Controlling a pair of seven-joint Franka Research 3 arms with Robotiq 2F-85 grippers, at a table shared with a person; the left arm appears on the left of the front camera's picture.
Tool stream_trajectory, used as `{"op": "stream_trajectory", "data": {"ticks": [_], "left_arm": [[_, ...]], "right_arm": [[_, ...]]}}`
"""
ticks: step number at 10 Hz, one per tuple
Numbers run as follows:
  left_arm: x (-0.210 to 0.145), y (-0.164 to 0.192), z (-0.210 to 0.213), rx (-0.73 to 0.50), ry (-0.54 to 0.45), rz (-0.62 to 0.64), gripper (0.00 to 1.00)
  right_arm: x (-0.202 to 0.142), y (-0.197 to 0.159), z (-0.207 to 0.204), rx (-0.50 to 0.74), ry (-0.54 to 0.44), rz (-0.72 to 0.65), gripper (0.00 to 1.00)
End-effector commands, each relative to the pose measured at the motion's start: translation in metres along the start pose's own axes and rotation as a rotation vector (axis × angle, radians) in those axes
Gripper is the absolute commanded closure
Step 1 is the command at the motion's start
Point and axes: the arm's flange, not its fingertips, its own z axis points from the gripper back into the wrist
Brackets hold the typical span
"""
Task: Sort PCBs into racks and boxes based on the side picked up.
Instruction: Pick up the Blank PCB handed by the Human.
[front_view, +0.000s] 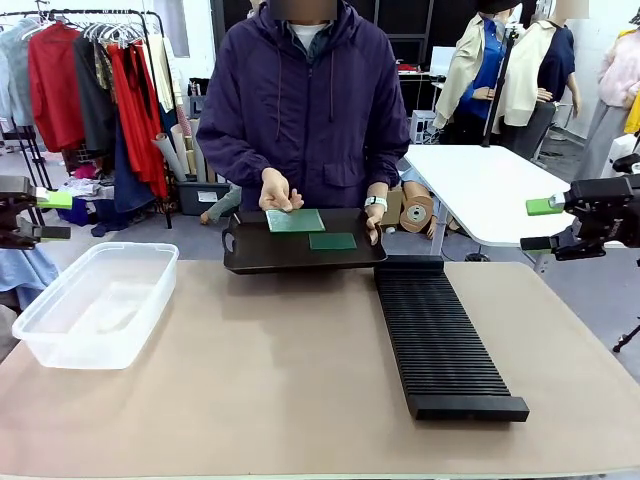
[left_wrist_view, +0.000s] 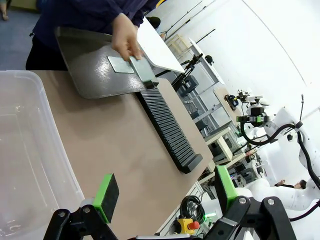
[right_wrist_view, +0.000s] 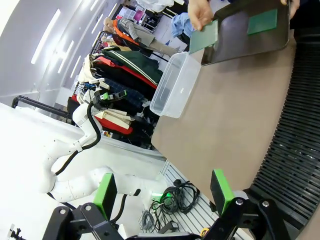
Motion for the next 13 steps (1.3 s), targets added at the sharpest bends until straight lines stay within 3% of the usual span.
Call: {"op": "stream_trajectory", "data": {"ticks": [1, 13], "left_arm": [[0.0008, -0.0021, 0.0019, -0.011, -0.006, -0.004, 0.00], [0.0008, -0.0021, 0.0019, -0.011, -0.006, -0.004, 0.00]], "right_arm": [[0.0011, 0.0028, -0.0001, 0.014, -0.011, 0.009, 0.00], [0.0011, 0.0028, -0.0001, 0.014, -0.011, 0.009, 0.00]]}}
